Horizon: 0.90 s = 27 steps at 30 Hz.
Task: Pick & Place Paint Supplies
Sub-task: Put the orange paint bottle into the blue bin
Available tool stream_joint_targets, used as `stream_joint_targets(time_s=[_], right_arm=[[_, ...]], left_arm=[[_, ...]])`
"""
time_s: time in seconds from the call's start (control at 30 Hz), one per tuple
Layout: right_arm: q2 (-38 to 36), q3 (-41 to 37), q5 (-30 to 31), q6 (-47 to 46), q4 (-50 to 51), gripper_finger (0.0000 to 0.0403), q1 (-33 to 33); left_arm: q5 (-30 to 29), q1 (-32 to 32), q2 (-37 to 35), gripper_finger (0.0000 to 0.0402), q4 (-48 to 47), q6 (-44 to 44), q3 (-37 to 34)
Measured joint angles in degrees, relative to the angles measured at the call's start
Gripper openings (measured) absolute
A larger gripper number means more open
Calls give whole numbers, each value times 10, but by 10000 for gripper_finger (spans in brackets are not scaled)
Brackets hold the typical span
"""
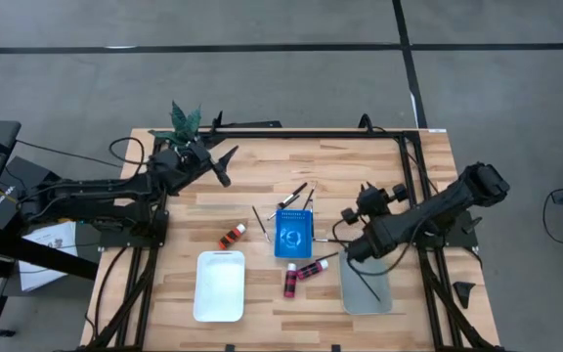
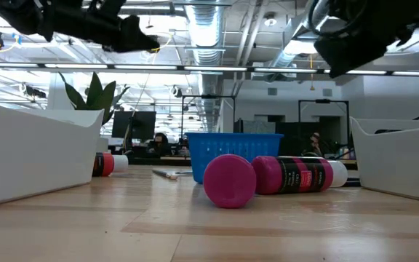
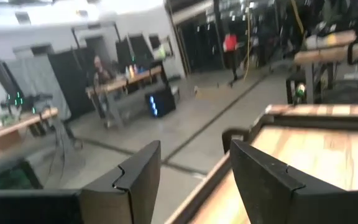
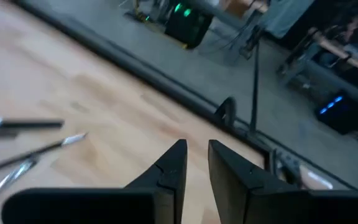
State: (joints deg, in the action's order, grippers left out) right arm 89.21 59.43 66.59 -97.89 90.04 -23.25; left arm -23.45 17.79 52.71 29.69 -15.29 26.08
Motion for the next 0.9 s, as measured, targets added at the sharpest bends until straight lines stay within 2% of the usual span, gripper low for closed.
stream_joint_targets(time_s=[0.07,0.17,0.33,0.43,0.57,0.67,0.8,0.9], right_arm=[[0,-10,26,-14,0,62,14],[0,-22,31,-9,0,62,35],[0,-29,40,-7,0,62,63],[-2,-29,35,6,-1,63,81],[-31,-30,28,12,0,74,108],[-59,-30,21,13,-1,89,120],[-88,-30,18,12,-9,113,109],[-98,-30,26,10,-9,133,95]], left_arm=[[0,4,0,186,-21,18,0],[18,5,0,186,-54,40,0],[106,5,5,185,-121,98,8],[139,1,28,176,-265,156,57],[137,-25,98,154,-412,216,125],[138,-45,160,149,-504,224,195],[128,-59,250,163,-716,254,290],[119,-71,297,188,-808,278,339]])
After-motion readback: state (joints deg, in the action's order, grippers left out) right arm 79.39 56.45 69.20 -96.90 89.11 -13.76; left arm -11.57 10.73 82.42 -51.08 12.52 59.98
